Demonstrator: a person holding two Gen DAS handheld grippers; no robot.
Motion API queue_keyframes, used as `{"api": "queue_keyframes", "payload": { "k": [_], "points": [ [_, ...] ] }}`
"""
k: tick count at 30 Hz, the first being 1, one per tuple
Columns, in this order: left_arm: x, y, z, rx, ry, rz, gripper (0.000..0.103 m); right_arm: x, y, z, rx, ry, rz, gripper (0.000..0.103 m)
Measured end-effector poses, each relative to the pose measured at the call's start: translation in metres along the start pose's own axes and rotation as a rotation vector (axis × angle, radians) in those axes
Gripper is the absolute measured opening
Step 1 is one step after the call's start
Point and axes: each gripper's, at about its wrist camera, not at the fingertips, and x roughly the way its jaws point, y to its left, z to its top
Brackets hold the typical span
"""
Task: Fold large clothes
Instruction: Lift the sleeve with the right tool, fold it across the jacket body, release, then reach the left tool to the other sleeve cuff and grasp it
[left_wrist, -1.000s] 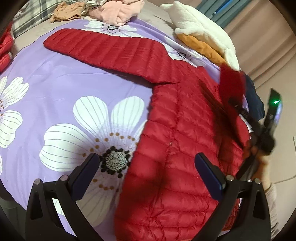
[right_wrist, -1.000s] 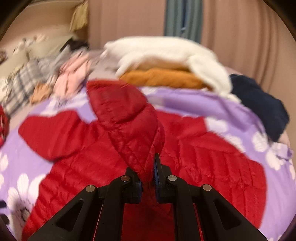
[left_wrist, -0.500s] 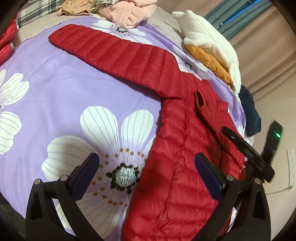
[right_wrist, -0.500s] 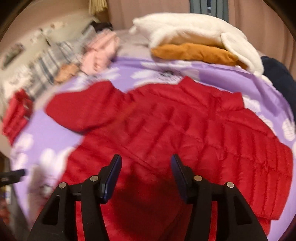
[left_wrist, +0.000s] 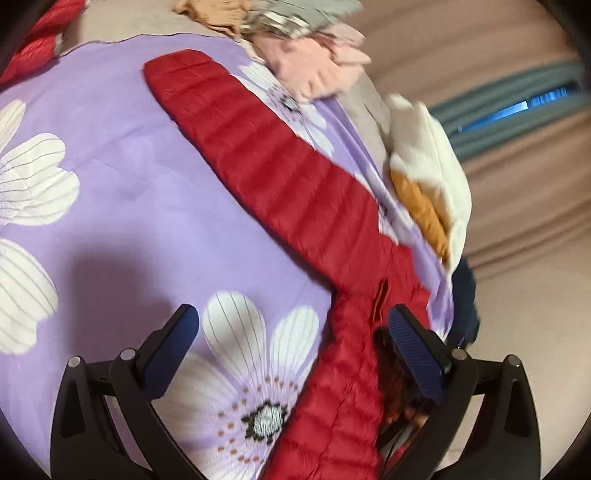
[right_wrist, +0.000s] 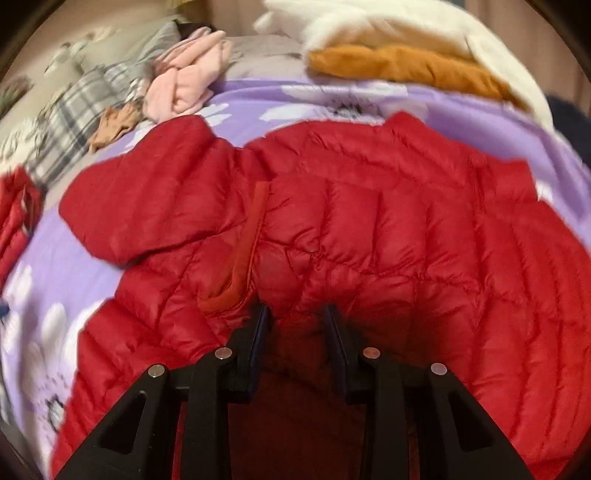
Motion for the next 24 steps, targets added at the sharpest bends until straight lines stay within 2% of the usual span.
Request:
{"api": "queue_keyframes", "payload": {
  "k": [6, 8, 9, 12, 17, 24],
  "points": [
    [0.015, 0.033, 0.046, -0.149, -0.03, -0.107, 0.103, -0.063, -0.005, -0.004, 0.022, -0.138, 0.111, 0.034],
    [0.026, 0.043, 0.058, -0.192, -0.034, -0.177, 0.103, -0.079, -0.008, -0.012, 0.029, -0.163, 0.142, 0.034],
    [0.035, 0.049, 0.066, -0.227, -0.032, -0.222, 0.103, -0.082, -0.012, -0.017, 0.032, -0.173, 0.149, 0.035],
    [0.055, 0.062, 0.079, -0.303, -0.043, -0.274, 0.103, -0.089, -0.027, -0.031, 0.043, -0.185, 0.129, 0.035],
    [0.072, 0.077, 0.091, -0.383, -0.074, -0.301, 0.103, -0.099, -0.046, -0.044, 0.109, -0.187, 0.115, 0.035],
    [0.086, 0.083, 0.111, -0.38, -0.13, -0.292, 0.103, -0.118, -0.064, -0.069, 0.162, -0.196, 0.072, 0.035]
  ]
}}
